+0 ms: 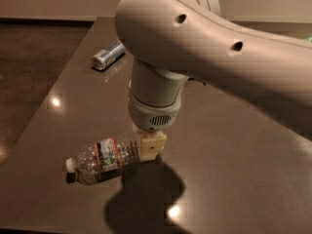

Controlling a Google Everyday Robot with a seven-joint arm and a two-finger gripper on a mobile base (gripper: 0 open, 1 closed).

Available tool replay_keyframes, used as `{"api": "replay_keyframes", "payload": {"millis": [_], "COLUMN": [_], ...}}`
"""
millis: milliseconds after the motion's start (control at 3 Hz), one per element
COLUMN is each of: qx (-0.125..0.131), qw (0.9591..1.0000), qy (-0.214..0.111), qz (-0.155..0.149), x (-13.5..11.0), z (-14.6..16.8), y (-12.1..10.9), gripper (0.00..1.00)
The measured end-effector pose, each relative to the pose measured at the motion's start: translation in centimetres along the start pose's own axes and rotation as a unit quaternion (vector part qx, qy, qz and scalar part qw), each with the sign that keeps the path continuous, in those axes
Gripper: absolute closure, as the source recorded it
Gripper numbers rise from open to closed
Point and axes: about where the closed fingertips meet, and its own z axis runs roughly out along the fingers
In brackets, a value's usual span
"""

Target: Move water bottle near redbull can

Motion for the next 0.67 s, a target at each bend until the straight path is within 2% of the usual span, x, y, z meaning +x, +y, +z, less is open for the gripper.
{"api": "replay_keyframes", "payload": {"millis": [333,667], "qx": [-0.002,0.0], "qw": [1.0,1.0], "qy": [0.005,-0.003], "qz": [0.0,0.008], "x": [-0.2,-0.3], "z": [-0.2,-1.7], "y": [-0.1,-1.2], "gripper": [0.92,1.0]}}
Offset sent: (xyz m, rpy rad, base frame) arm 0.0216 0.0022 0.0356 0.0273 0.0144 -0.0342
